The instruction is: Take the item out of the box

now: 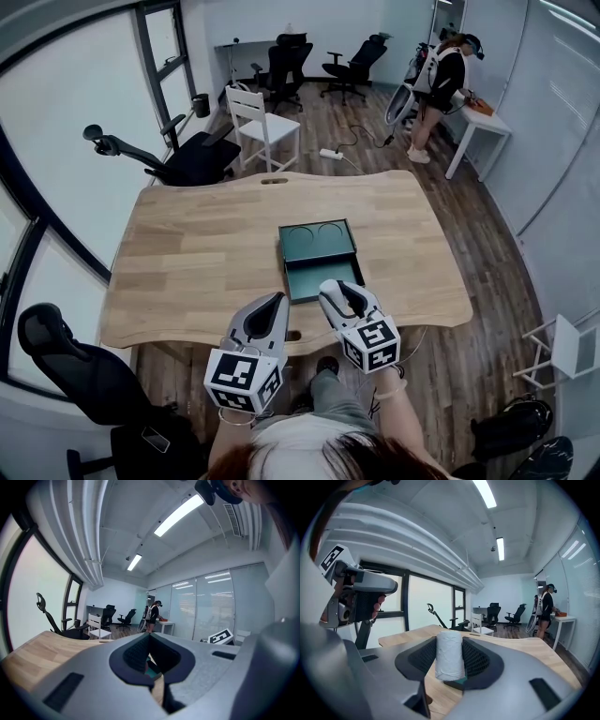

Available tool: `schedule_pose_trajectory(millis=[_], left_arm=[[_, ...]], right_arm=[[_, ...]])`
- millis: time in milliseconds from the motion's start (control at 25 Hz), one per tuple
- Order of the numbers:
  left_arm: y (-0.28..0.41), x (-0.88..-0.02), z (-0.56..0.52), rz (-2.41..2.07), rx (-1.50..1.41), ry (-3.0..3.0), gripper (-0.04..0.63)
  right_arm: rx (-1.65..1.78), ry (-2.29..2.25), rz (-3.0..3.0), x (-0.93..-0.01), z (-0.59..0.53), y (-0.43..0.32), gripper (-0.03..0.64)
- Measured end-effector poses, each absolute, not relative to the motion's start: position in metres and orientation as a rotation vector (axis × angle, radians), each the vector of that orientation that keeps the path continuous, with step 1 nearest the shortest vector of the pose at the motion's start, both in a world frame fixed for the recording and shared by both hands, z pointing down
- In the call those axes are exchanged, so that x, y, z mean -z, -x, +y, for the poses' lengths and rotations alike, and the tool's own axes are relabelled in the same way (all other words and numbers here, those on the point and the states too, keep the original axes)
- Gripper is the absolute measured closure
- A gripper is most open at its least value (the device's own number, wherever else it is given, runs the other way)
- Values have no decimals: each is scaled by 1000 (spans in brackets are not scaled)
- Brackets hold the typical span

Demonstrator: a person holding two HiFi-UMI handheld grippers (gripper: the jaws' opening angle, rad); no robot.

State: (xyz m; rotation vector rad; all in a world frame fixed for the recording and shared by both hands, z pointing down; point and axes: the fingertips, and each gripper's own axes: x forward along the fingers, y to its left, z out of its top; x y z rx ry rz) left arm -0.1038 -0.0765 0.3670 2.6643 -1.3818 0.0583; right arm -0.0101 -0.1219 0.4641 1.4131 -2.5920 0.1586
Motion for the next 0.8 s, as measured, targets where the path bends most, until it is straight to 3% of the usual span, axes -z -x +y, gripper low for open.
schedule_pose_trajectory(millis=[800], left_arm=[[94,-377,-62,-1362,-59,-2647,589]], right_arm=[[-61,-1493,-2698,-415,-74,0,428]])
